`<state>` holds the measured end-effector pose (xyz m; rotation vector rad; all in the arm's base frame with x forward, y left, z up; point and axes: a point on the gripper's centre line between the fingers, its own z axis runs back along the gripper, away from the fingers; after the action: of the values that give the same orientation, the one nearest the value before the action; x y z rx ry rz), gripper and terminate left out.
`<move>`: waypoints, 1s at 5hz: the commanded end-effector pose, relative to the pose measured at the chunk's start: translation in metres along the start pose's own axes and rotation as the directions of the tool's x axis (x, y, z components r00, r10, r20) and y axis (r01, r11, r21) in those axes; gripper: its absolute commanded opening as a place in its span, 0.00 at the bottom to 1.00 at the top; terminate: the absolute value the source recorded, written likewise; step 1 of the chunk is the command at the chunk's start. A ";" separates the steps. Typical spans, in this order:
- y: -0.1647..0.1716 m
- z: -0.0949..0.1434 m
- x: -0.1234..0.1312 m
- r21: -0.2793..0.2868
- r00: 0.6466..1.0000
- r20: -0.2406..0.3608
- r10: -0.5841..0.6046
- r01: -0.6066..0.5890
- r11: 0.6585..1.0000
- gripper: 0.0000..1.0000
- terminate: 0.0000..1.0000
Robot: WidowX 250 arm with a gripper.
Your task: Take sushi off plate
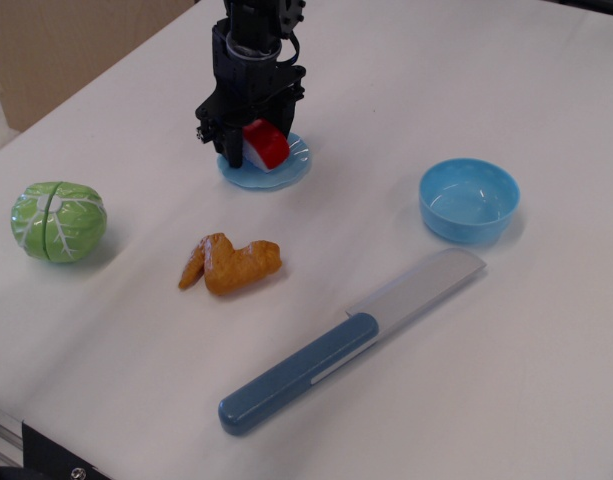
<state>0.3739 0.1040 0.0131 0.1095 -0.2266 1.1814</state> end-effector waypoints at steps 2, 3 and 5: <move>0.002 0.066 -0.035 -0.126 0.990 0.118 -0.074 0.089 0.988 0.00 0.00; -0.002 0.072 -0.064 -0.147 0.984 0.109 -0.143 0.158 0.976 0.00 0.00; 0.005 0.047 -0.095 -0.121 0.972 0.051 -0.231 0.236 0.964 0.00 0.00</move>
<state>0.3387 0.0064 0.0247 0.0603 -0.2787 0.9273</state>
